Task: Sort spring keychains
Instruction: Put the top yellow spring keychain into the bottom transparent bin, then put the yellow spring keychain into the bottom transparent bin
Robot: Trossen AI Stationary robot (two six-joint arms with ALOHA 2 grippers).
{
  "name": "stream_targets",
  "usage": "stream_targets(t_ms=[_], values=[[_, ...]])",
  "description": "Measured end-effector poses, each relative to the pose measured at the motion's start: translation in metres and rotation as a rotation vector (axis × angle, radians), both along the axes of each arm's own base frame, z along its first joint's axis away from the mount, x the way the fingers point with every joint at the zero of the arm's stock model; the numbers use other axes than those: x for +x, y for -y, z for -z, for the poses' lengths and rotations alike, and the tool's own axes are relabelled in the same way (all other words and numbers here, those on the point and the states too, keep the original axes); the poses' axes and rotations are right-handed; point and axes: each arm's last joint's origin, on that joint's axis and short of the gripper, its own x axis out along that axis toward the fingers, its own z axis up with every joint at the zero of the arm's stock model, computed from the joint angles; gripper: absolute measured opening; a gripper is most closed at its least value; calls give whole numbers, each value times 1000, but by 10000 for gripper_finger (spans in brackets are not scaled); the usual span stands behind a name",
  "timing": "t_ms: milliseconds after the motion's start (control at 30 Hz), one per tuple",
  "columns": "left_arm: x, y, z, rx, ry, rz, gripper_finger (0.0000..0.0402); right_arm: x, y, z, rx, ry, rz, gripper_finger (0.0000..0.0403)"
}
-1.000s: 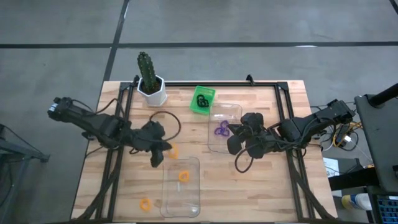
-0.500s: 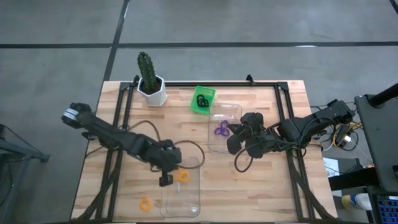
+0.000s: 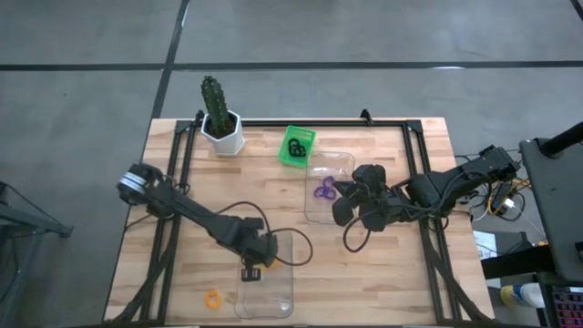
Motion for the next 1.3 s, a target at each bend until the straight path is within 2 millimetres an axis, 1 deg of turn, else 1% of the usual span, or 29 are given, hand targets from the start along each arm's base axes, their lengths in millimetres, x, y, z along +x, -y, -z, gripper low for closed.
stream_targets(t_ms=[133,300,500,667,833,1033,1200,1300], values=[[4,0,10,10,-21,-33,1,0,0,0,0,1,0,8],[8,1,9,-23,-5,-92,25,0,0,0,1,2,0,9],[13,3,-4,-61,56,-90,77,0,0,0,1,3,-1,8],[10,2,-17,-97,52,-79,108,0,0,0,2,4,-1,8],[-11,-6,-42,-100,-14,-121,110,0,0,0,3,4,-1,8],[-51,-17,-83,-126,-18,-167,110,0,0,0,1,4,-3,9],[-88,-15,-112,-205,61,-166,110,0,-1,0,3,4,-5,8],[-107,-8,-121,-242,85,-131,110,0,-1,0,3,5,-5,8]])
